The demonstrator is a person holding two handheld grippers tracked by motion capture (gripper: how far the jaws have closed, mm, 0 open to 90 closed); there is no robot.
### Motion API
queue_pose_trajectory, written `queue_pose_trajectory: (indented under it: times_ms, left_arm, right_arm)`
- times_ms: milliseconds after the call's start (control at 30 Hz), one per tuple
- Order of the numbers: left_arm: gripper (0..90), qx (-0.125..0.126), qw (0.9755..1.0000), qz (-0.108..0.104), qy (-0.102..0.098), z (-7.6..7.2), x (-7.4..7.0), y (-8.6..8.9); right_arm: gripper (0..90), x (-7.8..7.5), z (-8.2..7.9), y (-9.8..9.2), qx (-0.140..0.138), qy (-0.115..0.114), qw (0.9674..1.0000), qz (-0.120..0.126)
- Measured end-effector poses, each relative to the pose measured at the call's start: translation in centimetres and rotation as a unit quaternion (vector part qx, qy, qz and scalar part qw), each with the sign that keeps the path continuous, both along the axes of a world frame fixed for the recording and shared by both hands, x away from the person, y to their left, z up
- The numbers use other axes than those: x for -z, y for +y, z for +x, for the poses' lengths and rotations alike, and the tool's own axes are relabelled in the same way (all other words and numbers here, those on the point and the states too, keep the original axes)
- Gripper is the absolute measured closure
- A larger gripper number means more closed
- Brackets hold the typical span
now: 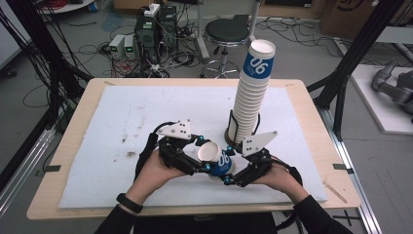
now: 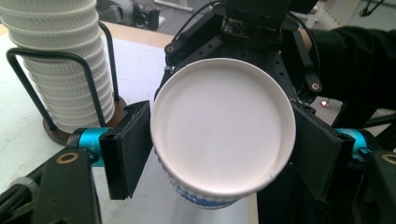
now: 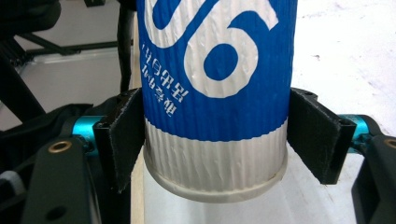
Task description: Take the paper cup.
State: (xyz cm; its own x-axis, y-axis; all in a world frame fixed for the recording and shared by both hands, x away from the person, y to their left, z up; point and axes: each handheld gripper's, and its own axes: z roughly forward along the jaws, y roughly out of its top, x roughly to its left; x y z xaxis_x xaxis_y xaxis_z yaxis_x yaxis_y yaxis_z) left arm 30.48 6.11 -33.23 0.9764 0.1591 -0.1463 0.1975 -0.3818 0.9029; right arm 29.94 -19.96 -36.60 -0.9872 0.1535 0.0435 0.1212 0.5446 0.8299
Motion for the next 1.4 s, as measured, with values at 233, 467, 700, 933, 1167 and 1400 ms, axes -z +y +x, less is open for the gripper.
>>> queue_pose_trajectory:
  times_ms: [233,467,700,933,1167,1400]
  left_arm:
    - [29.5,-0.009,0.9983,-0.056,-0.012,0.3,0.2,1.0]
    - [29.8,-0.037,0.9890,-0.143,-0.003,0.7,0.4,2.5]
    - [29.9,-0.041,0.9824,-0.182,0.002,0.5,0.7,2.3]
    - [29.9,-0.038,0.9777,-0.206,0.008,0.4,1.1,1.8]
    - [28.7,-0.024,0.9820,-0.184,0.036,0.9,1.1,2.1]
    - [24.9,-0.011,0.9926,-0.111,0.048,1.0,0.4,2.3]
  right_arm:
    - [17.8,-0.5,0.1,-1.0,0.015,0.000,0.9988,0.046]
    - [14.0,-0.9,0.6,-2.5,0.057,0.015,0.9906,0.123]
    - [14.0,-0.8,0.7,-2.4,0.064,0.032,0.9862,0.150]
    - [14.9,-0.6,0.5,-1.8,0.058,0.035,0.9857,0.154]
    - [17.8,-0.6,0.6,-2.1,0.047,0.033,0.9879,0.144]
    - [19.5,-0.7,0.7,-2.3,0.036,0.033,0.9901,0.132]
